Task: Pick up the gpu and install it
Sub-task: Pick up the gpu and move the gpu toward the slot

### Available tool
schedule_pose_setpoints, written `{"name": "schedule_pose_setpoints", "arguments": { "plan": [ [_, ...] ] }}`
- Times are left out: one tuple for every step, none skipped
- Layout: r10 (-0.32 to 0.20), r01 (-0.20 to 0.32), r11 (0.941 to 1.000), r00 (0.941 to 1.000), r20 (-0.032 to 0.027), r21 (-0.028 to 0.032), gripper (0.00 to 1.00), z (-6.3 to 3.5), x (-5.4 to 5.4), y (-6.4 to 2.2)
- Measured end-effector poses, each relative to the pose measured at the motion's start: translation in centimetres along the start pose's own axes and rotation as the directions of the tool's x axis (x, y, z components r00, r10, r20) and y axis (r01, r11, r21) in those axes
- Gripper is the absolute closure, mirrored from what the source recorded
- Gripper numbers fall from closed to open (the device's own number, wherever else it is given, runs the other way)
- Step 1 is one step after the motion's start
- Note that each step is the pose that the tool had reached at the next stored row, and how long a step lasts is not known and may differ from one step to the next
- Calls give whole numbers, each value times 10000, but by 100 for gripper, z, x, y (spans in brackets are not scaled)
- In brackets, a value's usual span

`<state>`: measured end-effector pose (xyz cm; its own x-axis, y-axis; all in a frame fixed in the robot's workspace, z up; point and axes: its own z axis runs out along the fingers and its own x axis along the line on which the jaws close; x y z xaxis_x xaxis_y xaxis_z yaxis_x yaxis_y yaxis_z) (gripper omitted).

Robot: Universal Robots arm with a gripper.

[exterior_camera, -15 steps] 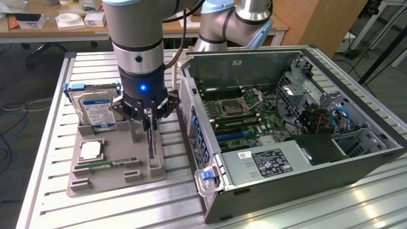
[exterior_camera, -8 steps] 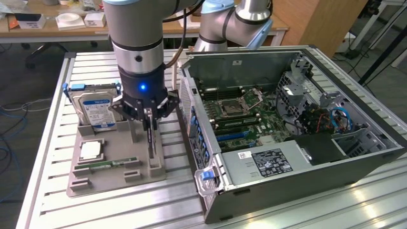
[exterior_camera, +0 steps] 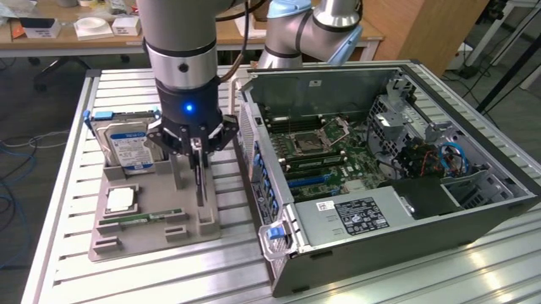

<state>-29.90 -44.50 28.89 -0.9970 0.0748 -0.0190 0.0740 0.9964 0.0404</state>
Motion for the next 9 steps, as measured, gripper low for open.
{"name": "schedule_pose_setpoints", "arguments": {
  "plan": [
    [0,0,10000,10000,-2,0,74,-22,-1,1],
    [0,0,10000,10000,-3,0,74,-45,-1,2],
    [0,0,10000,10000,-5,-1,74,-70,-2,3],
    [0,0,10000,10000,-6,0,74,-95,-2,4],
    [0,0,10000,10000,-8,0,74,-122,-2,5],
    [0,0,10000,10000,-9,1,74,-151,-3,6],
    [0,0,10000,10000,-11,1,74,-178,-4,7],
    [0,0,10000,10000,-12,0,74,-205,-4,8],
    [0,0,10000,10000,-13,1,74,-234,-5,10]
  ]
}}
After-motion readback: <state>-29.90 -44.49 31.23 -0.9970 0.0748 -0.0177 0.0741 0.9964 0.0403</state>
